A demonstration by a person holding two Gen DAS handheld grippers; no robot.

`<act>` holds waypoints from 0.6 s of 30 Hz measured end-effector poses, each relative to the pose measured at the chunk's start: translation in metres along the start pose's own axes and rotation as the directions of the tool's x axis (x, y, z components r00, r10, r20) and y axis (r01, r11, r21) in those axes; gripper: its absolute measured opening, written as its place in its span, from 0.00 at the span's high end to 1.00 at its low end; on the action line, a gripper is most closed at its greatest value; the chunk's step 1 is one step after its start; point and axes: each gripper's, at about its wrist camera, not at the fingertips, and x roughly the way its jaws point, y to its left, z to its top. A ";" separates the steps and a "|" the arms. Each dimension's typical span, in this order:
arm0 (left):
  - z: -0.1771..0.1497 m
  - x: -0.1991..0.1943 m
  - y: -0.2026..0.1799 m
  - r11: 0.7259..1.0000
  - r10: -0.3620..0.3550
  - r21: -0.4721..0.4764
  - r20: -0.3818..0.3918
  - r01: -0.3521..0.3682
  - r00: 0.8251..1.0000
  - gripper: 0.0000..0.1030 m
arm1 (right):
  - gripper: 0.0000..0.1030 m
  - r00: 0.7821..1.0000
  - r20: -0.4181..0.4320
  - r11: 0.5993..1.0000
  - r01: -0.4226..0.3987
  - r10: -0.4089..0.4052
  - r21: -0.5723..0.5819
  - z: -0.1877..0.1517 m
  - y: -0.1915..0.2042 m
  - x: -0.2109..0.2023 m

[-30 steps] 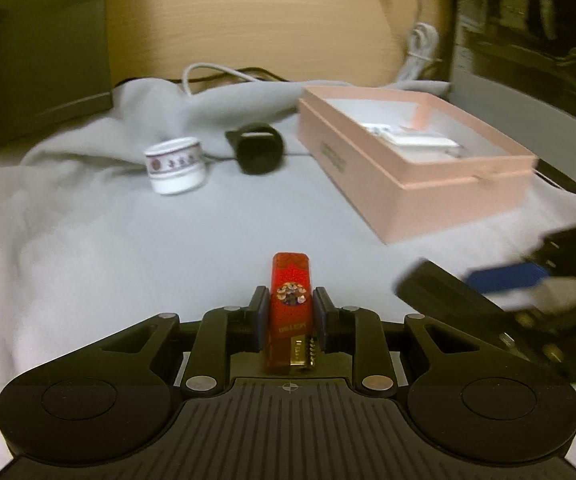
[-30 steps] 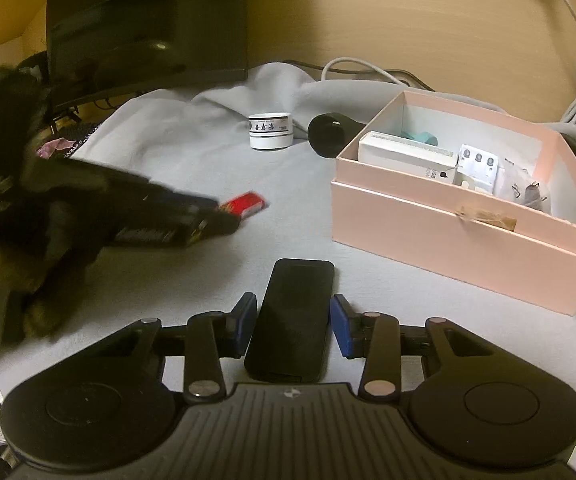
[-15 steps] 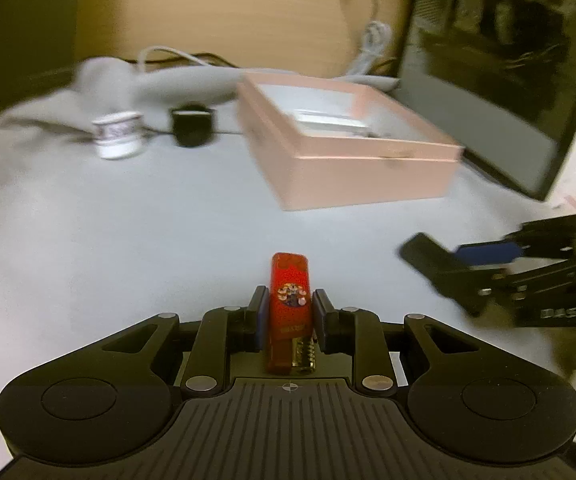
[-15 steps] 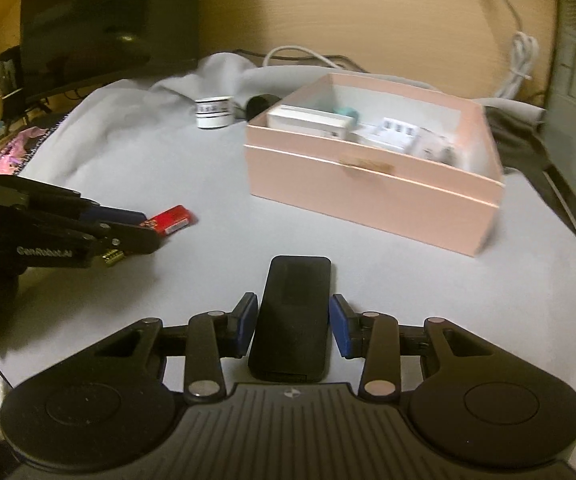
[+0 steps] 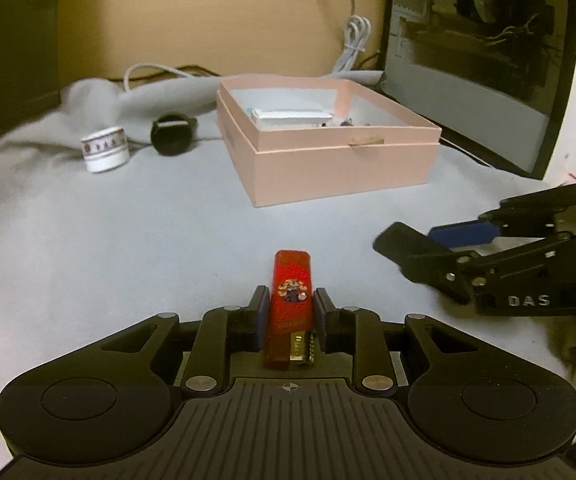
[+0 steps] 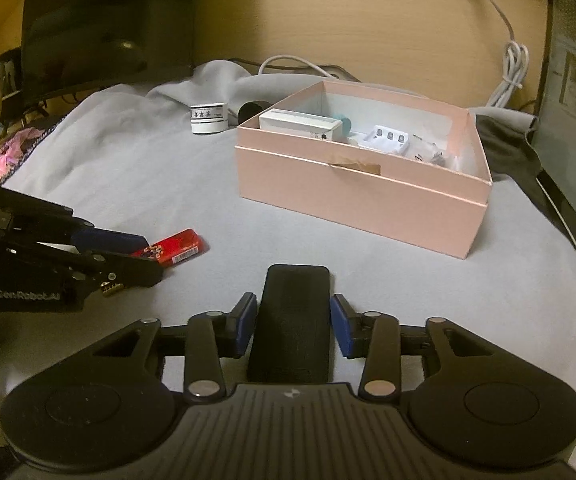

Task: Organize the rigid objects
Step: 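Carry the red lighter and black phone over the pink box with both grippers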

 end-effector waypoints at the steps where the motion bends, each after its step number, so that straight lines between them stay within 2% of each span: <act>1: -0.002 -0.001 -0.004 1.000 0.014 0.021 0.011 -0.015 1.000 0.74 | 0.63 1.000 -0.002 1.000 -0.008 0.008 -0.007 -0.001 -0.001 -0.002; 3: -0.006 -0.005 -0.010 0.998 0.013 0.054 0.022 -0.014 1.000 0.74 | 0.63 1.000 -0.002 1.000 -0.025 0.025 -0.008 -0.002 -0.004 -0.011; 8: -0.001 -0.013 -0.012 0.997 -0.045 0.061 0.016 0.044 0.999 0.74 | 0.63 0.999 0.046 0.999 -0.019 0.018 0.026 -0.002 -0.027 -0.050; 12: 0.030 -0.027 -0.016 0.995 -0.045 0.096 0.104 0.035 0.994 0.74 | 0.63 0.989 0.143 0.998 0.038 -0.045 0.056 0.005 -0.052 -0.093; 14: 0.057 -0.036 -0.017 0.993 -0.042 0.120 0.177 0.020 0.983 0.74 | 0.63 0.978 0.190 0.995 0.070 -0.081 0.067 0.007 -0.060 -0.111; 18: 0.126 -0.041 -0.019 0.992 -0.037 0.123 0.340 -0.005 0.940 0.74 | 0.63 0.957 0.264 0.991 0.099 -0.121 0.095 0.010 -0.073 -0.135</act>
